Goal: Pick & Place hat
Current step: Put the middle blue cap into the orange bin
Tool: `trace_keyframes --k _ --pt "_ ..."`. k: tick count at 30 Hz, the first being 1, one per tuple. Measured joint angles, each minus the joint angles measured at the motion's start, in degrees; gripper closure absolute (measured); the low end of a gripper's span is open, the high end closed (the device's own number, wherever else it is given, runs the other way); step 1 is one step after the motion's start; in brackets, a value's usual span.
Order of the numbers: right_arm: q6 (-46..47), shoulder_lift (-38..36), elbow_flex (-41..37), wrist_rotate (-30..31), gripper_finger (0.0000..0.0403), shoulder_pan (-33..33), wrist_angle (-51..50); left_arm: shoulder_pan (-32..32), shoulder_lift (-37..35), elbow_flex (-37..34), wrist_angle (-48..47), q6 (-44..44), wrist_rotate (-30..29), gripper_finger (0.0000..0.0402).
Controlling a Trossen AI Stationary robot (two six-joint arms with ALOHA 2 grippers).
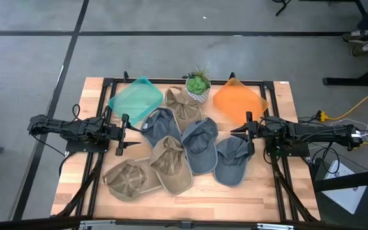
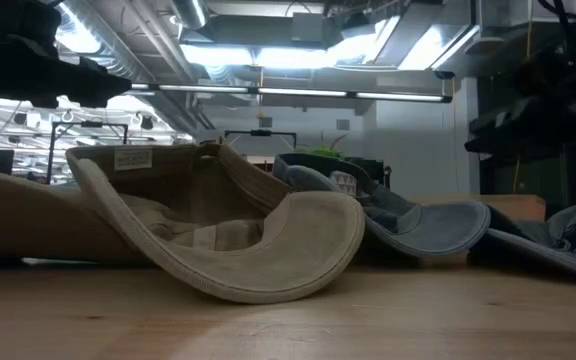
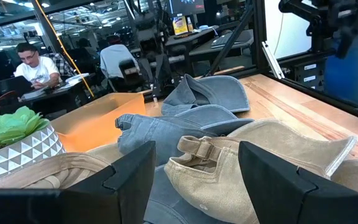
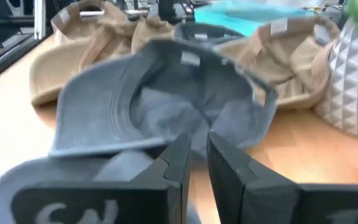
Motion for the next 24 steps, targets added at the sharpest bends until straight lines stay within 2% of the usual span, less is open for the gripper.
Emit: trace_keyframes --k 5,12,19,24 --pt "0.0 3.1 13.0 0.0 0.035 0.0 -11.0 0.0 0.0 0.0 0.0 0.0 0.0 0.0176" --pt "-0.1 14.2 33.4 0.0 0.035 0.1 -27.1 0.0 0.0 0.0 0.0 0.0 0.0 0.0176" --pt "-1.4 29.5 48.1 0.0 0.035 1.4 -29.6 0.0 0.0 0.0 0.0 0.0 0.0 0.0176" --pt "-1.5 40.7 55.2 0.0 0.035 3.7 -29.7 0.0 0.0 0.0 0.0 0.0 0.0 0.0176"
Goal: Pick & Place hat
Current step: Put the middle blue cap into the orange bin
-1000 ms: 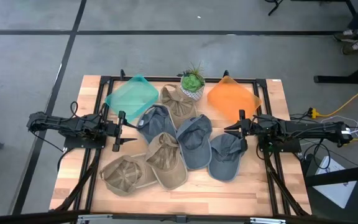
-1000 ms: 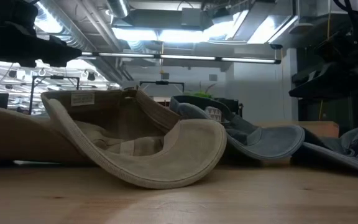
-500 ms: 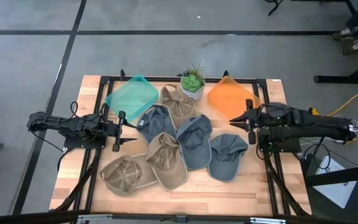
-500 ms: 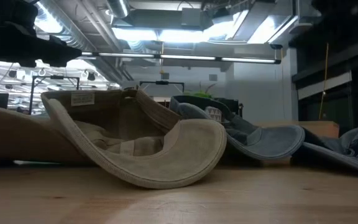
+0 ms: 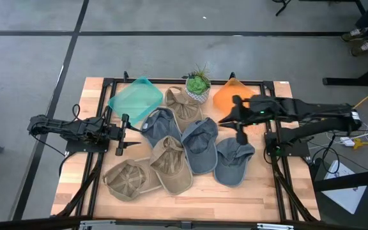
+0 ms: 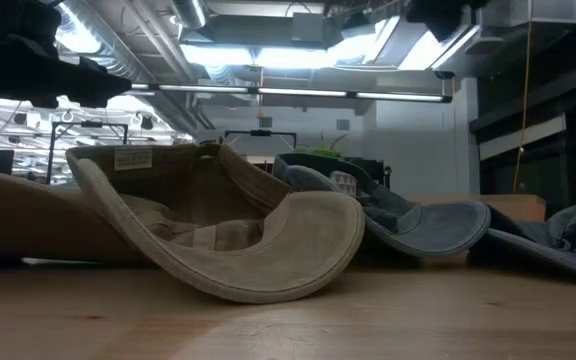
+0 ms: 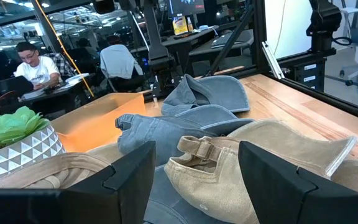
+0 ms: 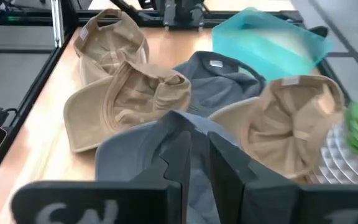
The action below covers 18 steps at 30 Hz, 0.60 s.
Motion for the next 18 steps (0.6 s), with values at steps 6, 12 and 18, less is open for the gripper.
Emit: trace_keyframes --k 6,12,18 --pt "15.8 11.7 6.5 0.0 0.035 2.1 1.8 0.0 0.0 0.0 0.0 0.0 0.0 0.0176" --pt "34.6 20.5 12.7 -1.0 0.035 2.5 2.2 0.0 0.0 0.0 0.0 0.0 0.0 0.0176" --pt "33.8 25.1 15.4 -10.5 0.035 2.5 1.9 0.0 0.0 0.0 0.0 0.0 0.0 0.0176"
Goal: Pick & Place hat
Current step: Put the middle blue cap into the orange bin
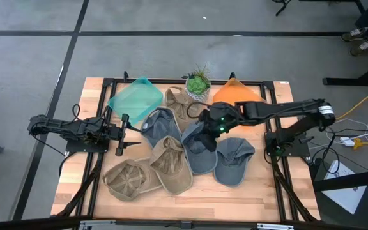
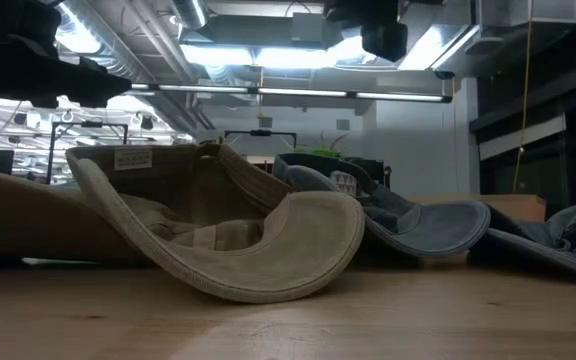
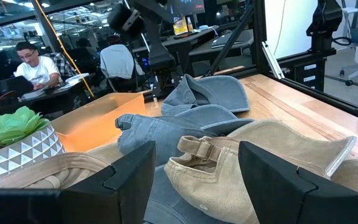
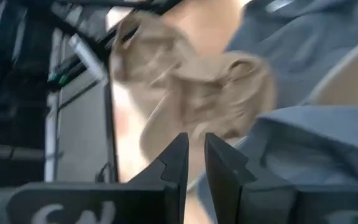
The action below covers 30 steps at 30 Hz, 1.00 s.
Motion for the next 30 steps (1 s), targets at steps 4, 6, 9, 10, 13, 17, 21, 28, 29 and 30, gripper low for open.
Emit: trace_keyframes --k 4,6,9,10,13,17,21,28,29,30 --pt "-3.9 1.3 0.8 2.9 0.035 0.0 -6.9 0.0 0.0 0.0 0.0 0.0 0.0 0.0176" --pt "-7.4 1.7 1.1 7.2 0.0348 -0.1 -11.4 0.0 0.0 0.0 0.0 0.0 0.0 0.0176" --pt "-12.3 1.7 1.2 11.1 0.0332 -1.1 -17.2 0.0 0.0 0.0 0.0 0.0 0.0 0.0176" --pt "-13.3 1.7 1.2 11.8 0.0322 -1.6 -18.9 0.0 0.0 0.0 0.0 0.0 0.0 0.0176" --pt "-16.1 1.7 1.1 14.7 0.0282 -3.4 -23.2 0.0 0.0 0.0 0.0 0.0 0.0 0.0176" --pt "-17.1 1.7 -1.7 19.4 0.0213 -6.5 -22.0 0.0 0.0 0.0 0.0 0.0 0.0 0.0176" --pt "-14.4 2.1 -6.7 22.0 0.016 -10.1 -19.8 0.0 0.0 0.0 0.0 0.0 0.0 0.0176" --pt "-15.0 2.3 -17.0 10.3 0.0144 -14.8 -8.7 0.0 0.0 0.0 0.0 0.0 0.0 0.0176" --pt "-15.1 2.5 -18.4 9.8 0.0147 -15.3 -6.7 0.0 0.0 0.0 0.0 0.0 0.0 0.0176" --pt "-15.1 2.6 -19.7 9.7 0.0151 -15.6 -5.1 0.0 0.0 0.0 0.0 0.0 0.0 0.0176"
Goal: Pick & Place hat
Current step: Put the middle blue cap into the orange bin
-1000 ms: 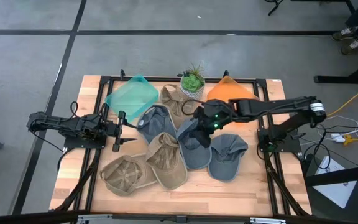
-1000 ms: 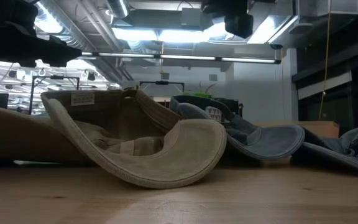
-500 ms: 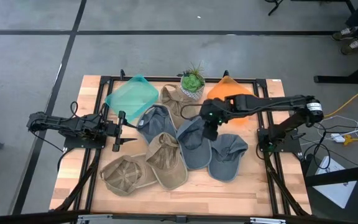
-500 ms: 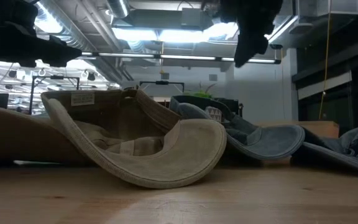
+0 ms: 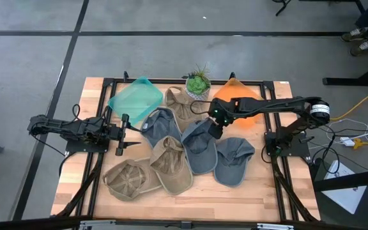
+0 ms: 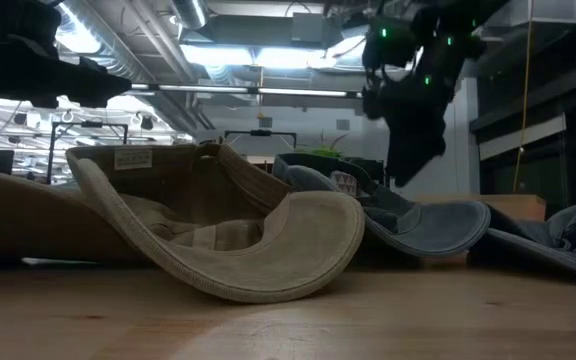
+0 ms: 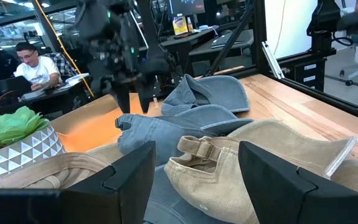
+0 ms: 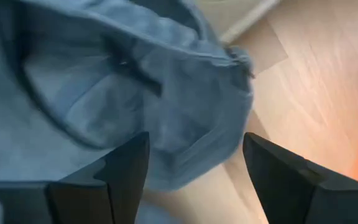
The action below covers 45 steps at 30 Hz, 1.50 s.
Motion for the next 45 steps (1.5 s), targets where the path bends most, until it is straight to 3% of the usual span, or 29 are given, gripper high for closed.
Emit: trace_keyframes --k 11,25,29,36,45 --pt "-2.5 0.1 -6.7 -4.0 0.0225 -2.8 11.0 0.0 0.0 0.0 0.0 0.0 0.0 0.0176" --pt "0.2 0.1 -6.9 -3.7 0.0387 -3.5 12.8 0.0 0.0 0.0 0.0 0.0 0.0 0.0176" --pt "4.2 0.2 -6.1 -3.9 0.0389 -3.5 11.7 0.0 0.0 0.0 0.0 0.0 0.0 0.0176" --pt "6.9 0.2 3.5 -1.9 0.0396 -3.4 2.6 0.0 0.0 0.0 0.5 -3.4 -0.7 0.0176" --pt "9.8 0.2 26.0 7.5 0.0398 -3.5 -11.8 0.0 0.0 0.0 0.6 -3.8 -4.6 0.0176"
